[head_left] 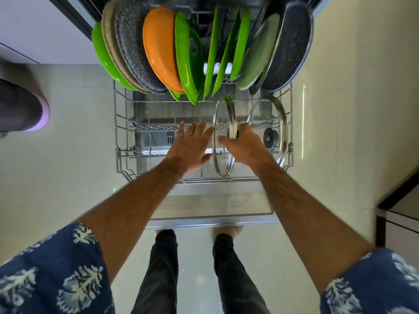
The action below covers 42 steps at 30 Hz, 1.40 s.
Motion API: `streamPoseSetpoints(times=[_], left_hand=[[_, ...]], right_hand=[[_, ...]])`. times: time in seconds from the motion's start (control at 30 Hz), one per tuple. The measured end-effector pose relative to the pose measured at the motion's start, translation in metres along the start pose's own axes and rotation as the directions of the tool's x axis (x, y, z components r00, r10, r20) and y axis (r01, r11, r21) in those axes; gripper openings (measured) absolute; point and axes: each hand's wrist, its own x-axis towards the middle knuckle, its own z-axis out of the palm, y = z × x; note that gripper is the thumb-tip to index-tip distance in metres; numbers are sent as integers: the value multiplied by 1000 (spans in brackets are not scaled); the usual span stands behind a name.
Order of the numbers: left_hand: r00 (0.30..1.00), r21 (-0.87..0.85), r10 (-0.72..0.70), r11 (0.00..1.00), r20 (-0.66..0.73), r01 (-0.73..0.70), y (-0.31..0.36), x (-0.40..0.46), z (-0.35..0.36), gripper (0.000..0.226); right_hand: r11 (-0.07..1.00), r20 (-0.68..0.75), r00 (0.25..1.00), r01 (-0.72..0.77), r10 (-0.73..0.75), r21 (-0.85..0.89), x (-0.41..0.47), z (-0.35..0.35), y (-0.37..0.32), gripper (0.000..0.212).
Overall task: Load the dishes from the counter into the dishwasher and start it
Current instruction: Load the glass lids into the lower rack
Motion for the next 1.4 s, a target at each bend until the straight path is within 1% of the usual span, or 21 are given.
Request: streamPoseSetpoints(times=[0.07,0.13,0.2,0.27,0.37,0.43,0.53,0.67,0.8,0.87,0.97,1.0,1.03,1.07,1.1,1.17,1.27,1.37,1.4], left_hand=[[999,-21,-46,999,4,46,1,-23,-22,80],[996,-41,-93,995,4,93,6,-55,-49,77],[991,-51,-136,989,9,136,15,-92,-81,76],[983,-50,-183,982,17,183,27,-129,-110,78],[967,-59,-254,966,-7,253,44,-191,-152,80],[950,-65,-310,949,-36,308,53,-233,-177,80],[919,-69,-384,923,-86,379,57,-302,-207,83],[868,-66,-470,883,-159,465,42,-393,-230,84],[771,-100,-592,803,-234,587,12,-492,-241,83],[702,-122,-661,745,-263,656,-6,-554,-241,84],[592,-172,-749,653,-298,738,-30,-645,-236,82],[548,-175,-777,613,-309,770,-42,-687,-232,81],[530,-179,-793,593,-302,785,-51,-713,-230,80],[530,-181,-799,588,-284,789,-56,-724,-231,79],[500,-186,-818,559,-284,808,-66,-752,-227,78],[416,-207,-867,476,-276,855,-88,-806,-218,77],[290,-268,-917,363,-275,892,-128,-869,-207,76],[198,-351,-949,277,-245,895,-166,-919,-198,74],[168,-381,-956,252,-239,890,-177,-931,-196,74]], right_hand=[[1000,63,998,23,-22,-12,-19,-10,1,49],[991,53,993,105,-101,-78,-47,-21,-2,48],[967,34,982,188,-185,-173,-82,-33,-8,51],[911,59,960,278,-273,-304,-120,-45,-18,58],[774,159,916,396,-367,-494,-184,-57,-41,70],[665,233,871,483,-432,-569,-223,-59,-56,78],[483,325,763,618,-559,-620,-275,-51,-85,84],[293,374,639,694,-673,-658,-346,-31,-138,86],[112,450,498,753,-742,-649,-408,11,-192,85],[7,488,429,756,-760,-655,-445,47,-220,85],[-107,529,347,752,-774,-651,-495,101,-256,84],[-161,534,296,742,-792,-650,-519,129,-272,84],[-180,535,266,745,-802,-642,-531,146,-284,84],[-170,525,263,751,-809,-638,-534,152,-290,83],[-192,538,223,769,-813,-610,-549,172,-304,83],[-241,558,146,793,-817,-560,-583,211,-330,80],[-315,610,50,821,-791,-476,-622,265,-374,79],[-390,651,-32,822,-759,-414,-638,323,-415,77],[-401,660,-46,826,-750,-397,-641,340,-428,77]])
